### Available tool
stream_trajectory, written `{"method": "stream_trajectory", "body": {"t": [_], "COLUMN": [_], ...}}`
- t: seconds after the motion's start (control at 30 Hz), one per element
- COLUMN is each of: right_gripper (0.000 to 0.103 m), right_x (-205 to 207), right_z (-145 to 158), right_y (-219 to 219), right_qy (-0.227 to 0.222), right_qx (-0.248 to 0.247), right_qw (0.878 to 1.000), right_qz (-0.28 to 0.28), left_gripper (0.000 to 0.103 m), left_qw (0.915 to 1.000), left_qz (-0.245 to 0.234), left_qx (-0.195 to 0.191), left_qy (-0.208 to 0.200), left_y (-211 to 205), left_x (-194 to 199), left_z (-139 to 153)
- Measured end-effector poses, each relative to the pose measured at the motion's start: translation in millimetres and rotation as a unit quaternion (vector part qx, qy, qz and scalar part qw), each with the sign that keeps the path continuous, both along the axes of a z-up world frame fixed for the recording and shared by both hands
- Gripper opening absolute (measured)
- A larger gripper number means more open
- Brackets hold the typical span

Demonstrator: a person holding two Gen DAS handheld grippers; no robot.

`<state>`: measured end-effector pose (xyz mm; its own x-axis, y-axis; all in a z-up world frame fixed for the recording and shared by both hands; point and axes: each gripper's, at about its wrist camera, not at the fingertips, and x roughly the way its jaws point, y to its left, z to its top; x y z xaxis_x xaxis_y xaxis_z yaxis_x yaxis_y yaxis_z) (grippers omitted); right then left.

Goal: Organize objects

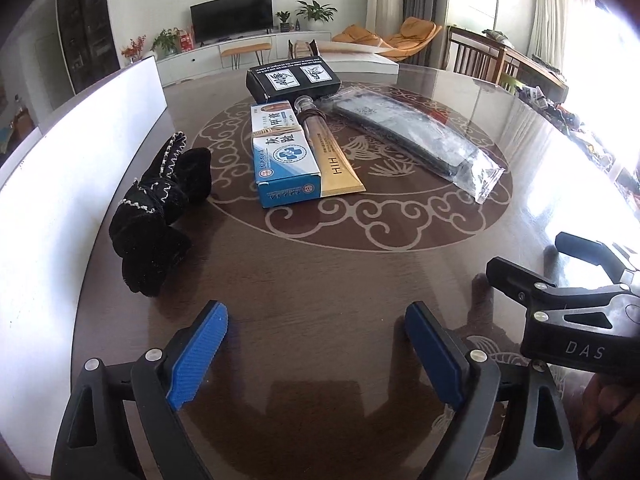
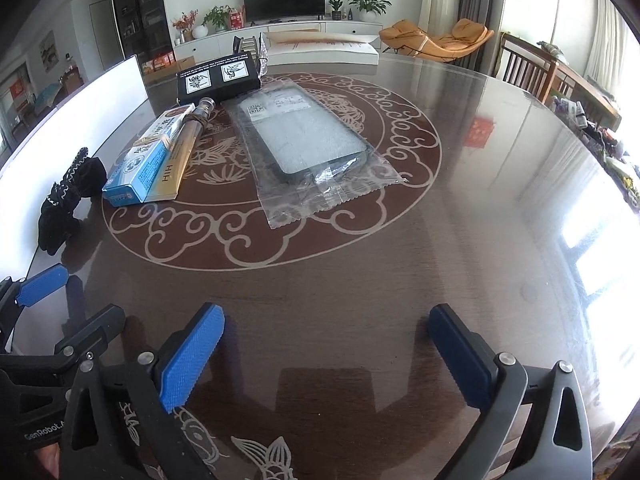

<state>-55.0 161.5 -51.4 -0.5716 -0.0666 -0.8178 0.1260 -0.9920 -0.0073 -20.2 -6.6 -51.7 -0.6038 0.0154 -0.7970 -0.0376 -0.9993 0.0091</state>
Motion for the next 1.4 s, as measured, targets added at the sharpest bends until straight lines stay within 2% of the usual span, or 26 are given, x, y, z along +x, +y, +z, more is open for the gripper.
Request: {"method": "stream_trajectory", "body": {"t": [0.07, 0.1, 1.17, 1.27, 1.33, 1.4], "right_gripper": [0.103, 0.103, 0.103, 0.103, 0.103, 0.103], "right_x": [0, 0, 0, 0, 0, 0], "right_z": [-1, -1, -1, -1, -1, -1], "right_y": [0, 0, -1, -1, -1, -1], "right_qy": [0.0, 0.0, 0.0, 0.0, 0.0, 0.0], "right_qx": [0.0, 0.0, 0.0, 0.0, -0.001, 0.0], "right_qw": [1.0, 1.0, 1.0, 1.0, 1.0, 1.0], "right_qz": [0.0, 0.0, 0.0, 0.0, 0.0, -0.001], "left_gripper": [0.102, 0.103, 0.103, 0.103, 0.103, 0.103], "left_qw": [1.0, 0.9999, 1.0, 0.9995, 0.9989, 0.9983], "left_qz": [0.0, -0.001, -0.001, -0.008, -0.006, 0.003], "left_qx": [0.0, -0.001, 0.0, 0.0, 0.013, 0.04], "left_qy": [-0.008, -0.01, -0.01, -0.029, -0.045, -0.041], "left_y": [1, 1, 1, 0, -5, -16], "left_x": [-3, -4, -6, -6, -5, -1], "left_z": [-2, -2, -4, -3, 1, 12]}}
